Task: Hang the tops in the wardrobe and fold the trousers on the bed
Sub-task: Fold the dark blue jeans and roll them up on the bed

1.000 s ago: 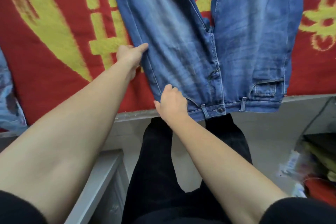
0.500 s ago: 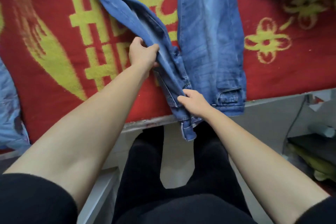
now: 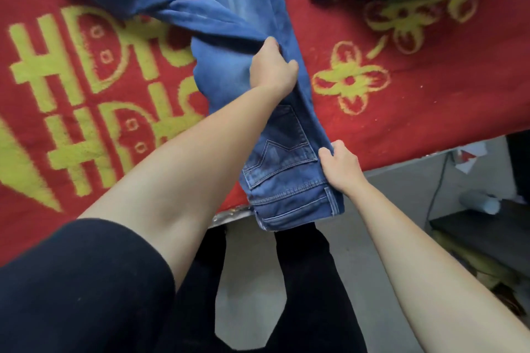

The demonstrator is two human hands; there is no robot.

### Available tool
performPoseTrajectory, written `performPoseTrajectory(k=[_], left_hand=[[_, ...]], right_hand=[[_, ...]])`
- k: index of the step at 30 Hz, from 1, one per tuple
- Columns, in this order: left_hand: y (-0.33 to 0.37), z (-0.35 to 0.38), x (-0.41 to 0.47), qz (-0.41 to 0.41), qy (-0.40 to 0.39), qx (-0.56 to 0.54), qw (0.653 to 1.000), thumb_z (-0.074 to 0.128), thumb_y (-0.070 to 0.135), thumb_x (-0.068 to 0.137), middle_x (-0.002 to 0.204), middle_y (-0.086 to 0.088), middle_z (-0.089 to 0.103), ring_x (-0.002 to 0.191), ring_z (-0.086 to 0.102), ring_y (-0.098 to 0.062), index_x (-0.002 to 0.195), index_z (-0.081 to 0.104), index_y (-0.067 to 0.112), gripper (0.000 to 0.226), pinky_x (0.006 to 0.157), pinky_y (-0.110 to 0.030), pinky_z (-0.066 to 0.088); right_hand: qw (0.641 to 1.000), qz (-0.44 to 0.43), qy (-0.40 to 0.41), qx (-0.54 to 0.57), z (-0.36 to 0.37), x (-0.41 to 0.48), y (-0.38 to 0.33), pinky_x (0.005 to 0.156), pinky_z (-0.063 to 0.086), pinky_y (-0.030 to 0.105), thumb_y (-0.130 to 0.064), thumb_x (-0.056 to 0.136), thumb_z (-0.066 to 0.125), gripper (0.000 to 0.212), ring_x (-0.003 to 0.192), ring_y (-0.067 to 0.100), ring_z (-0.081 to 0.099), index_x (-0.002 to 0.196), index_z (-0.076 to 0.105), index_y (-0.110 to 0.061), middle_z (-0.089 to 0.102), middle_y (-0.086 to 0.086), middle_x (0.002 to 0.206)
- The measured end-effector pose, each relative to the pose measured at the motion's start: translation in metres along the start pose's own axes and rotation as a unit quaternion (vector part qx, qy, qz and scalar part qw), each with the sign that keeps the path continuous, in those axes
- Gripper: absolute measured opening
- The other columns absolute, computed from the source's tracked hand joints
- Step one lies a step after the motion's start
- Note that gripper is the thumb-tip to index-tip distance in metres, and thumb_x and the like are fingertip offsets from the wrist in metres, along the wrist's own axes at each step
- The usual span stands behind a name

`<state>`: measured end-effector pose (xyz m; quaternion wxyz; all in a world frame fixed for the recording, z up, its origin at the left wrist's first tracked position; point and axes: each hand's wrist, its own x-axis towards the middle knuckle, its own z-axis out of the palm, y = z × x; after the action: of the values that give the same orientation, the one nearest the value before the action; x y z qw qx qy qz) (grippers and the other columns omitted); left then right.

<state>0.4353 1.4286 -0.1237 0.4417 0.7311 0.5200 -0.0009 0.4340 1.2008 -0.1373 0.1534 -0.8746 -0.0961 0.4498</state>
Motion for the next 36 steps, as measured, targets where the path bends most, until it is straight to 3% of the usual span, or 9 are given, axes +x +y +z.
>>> performPoseTrajectory(k=[6, 9, 12, 15, 20, 23, 26, 30, 36], left_hand=[[-0.018, 0.044, 0.029, -0.035, -0.067, 0.076, 0.994, 0.057, 0.031, 0.095, 0.129, -0.010, 0.059, 0.122, 0.053, -0.029, 0.124, 0.049, 0.009, 0.037, 0.097, -0.035, 0.042], [-0.019, 0.036, 0.031, -0.061, -0.131, 0.021, 0.989, 0.052, 0.044, 0.095, 0.123, -0.014, 0.060, 0.118, 0.055, -0.033, 0.121, 0.050, 0.006, 0.046, 0.100, -0.042, 0.046], [-0.018, 0.009, 0.024, -0.010, -0.154, 0.005, 0.988, 0.048, 0.029, 0.097, 0.105, -0.014, 0.068, 0.107, 0.063, -0.033, 0.104, 0.063, 0.007, 0.028, 0.094, -0.042, 0.051], [-0.033, -0.032, 0.023, 0.098, -0.013, 0.115, 0.988, 0.048, 0.014, 0.089, 0.118, -0.011, 0.064, 0.111, 0.058, -0.029, 0.114, 0.066, 0.012, 0.031, 0.096, -0.036, 0.044], [-0.066, -0.093, 0.048, 0.143, 0.166, 0.141, 0.965, 0.047, 0.006, 0.081, 0.124, -0.017, 0.050, 0.115, 0.050, -0.033, 0.124, 0.056, 0.006, 0.044, 0.100, -0.040, 0.041], [-0.088, -0.119, 0.085, -0.033, 0.193, 0.017, 0.981, 0.050, 0.009, 0.084, 0.125, -0.016, 0.051, 0.114, 0.053, -0.032, 0.128, 0.048, 0.004, 0.045, 0.102, -0.038, 0.041], [-0.102, -0.144, 0.114, -0.261, 0.157, -0.291, 0.907, 0.053, 0.033, 0.095, 0.119, -0.008, 0.058, 0.102, 0.059, -0.025, 0.134, 0.048, 0.007, 0.047, 0.076, -0.037, 0.055], [-0.114, -0.187, 0.164, -0.262, 0.123, -0.565, 0.773, 0.051, 0.051, 0.096, 0.125, -0.007, 0.065, 0.103, 0.067, -0.025, 0.136, 0.051, 0.017, 0.053, 0.075, -0.037, 0.059], [-0.133, -0.192, 0.194, -0.262, 0.152, -0.593, 0.746, 0.067, 0.020, 0.093, 0.130, -0.012, 0.062, 0.109, 0.066, -0.026, 0.137, 0.044, 0.010, 0.051, 0.081, -0.038, 0.058]], right_hand=[[0.989, -0.018, -0.034, -0.146, 0.020, 0.019, 0.033, 0.081, 0.039, 0.045, -0.043, 0.105, 0.031, 0.036, 0.109, 0.046, 0.056, 0.117, 0.036, -0.009, 0.054, 0.026, 0.123], [0.968, -0.017, -0.071, -0.239, 0.013, 0.024, 0.024, 0.074, 0.036, 0.043, -0.044, 0.106, 0.026, 0.032, 0.106, 0.042, 0.059, 0.107, 0.032, -0.013, 0.058, 0.022, 0.119], [0.948, 0.016, -0.103, -0.300, -0.006, 0.027, -0.004, 0.083, 0.041, 0.045, -0.038, 0.101, 0.043, 0.039, 0.118, 0.039, 0.053, 0.127, 0.032, -0.011, 0.048, 0.019, 0.132], [0.959, -0.071, -0.005, -0.274, -0.018, 0.031, -0.049, 0.095, 0.042, 0.048, -0.021, 0.088, 0.059, 0.071, 0.124, 0.039, 0.043, 0.148, 0.021, -0.015, 0.035, 0.018, 0.138], [0.924, -0.278, 0.175, -0.195, -0.007, 0.061, -0.139, 0.098, 0.040, 0.046, -0.017, 0.092, 0.053, 0.053, 0.122, 0.036, 0.047, 0.144, 0.043, -0.010, 0.044, 0.015, 0.140], [0.891, -0.341, 0.193, -0.232, 0.015, 0.086, -0.193, 0.100, 0.039, 0.046, -0.018, 0.092, 0.053, 0.054, 0.130, 0.035, 0.045, 0.145, 0.045, -0.012, 0.044, 0.015, 0.145], [0.885, -0.339, 0.136, -0.290, 0.037, 0.109, -0.230, 0.088, 0.041, 0.045, -0.015, 0.098, 0.047, 0.050, 0.118, 0.032, 0.048, 0.147, 0.042, -0.021, 0.048, 0.008, 0.136], [0.885, -0.315, 0.123, -0.319, 0.050, 0.128, -0.240, 0.082, 0.043, 0.044, -0.010, 0.100, 0.041, 0.043, 0.111, 0.031, 0.049, 0.141, 0.048, -0.020, 0.048, 0.010, 0.127], [0.879, -0.307, 0.119, -0.346, 0.050, 0.132, -0.241, 0.076, 0.043, 0.040, -0.009, 0.099, 0.045, 0.048, 0.110, 0.029, 0.049, 0.144, 0.048, -0.025, 0.049, 0.008, 0.130]])
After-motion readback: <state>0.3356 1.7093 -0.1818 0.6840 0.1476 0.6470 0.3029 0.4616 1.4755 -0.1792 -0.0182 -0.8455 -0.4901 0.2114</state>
